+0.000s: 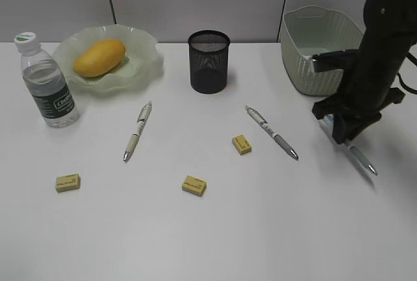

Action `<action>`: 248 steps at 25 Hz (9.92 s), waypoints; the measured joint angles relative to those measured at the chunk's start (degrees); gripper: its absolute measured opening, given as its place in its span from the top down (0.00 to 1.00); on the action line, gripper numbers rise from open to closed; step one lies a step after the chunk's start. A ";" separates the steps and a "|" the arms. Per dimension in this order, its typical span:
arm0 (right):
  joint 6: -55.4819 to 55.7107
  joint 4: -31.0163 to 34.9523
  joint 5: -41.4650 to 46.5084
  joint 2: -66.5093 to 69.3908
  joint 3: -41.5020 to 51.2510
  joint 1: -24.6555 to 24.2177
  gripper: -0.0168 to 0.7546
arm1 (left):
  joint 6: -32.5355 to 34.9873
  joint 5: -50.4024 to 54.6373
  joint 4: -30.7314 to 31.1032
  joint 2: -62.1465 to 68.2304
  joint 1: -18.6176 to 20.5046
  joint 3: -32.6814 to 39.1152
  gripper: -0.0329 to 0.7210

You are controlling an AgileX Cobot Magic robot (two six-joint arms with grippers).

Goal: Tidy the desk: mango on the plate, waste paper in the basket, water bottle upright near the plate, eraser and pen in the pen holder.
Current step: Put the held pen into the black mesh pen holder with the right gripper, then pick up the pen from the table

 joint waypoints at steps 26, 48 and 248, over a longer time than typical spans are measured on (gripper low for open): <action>-4.34 19.65 -49.37 -3.10 -23.27 17.13 0.81 | 0.00 0.00 0.05 0.00 0.00 0.00 0.45; -4.40 19.24 -51.52 13.48 -23.27 17.18 0.80 | 0.00 0.00 0.05 0.00 0.00 0.00 0.46; 16.50 -8.57 8.66 -103.48 49.42 17.23 0.31 | -5.88 -19.70 0.17 109.29 -15.69 -53.76 0.51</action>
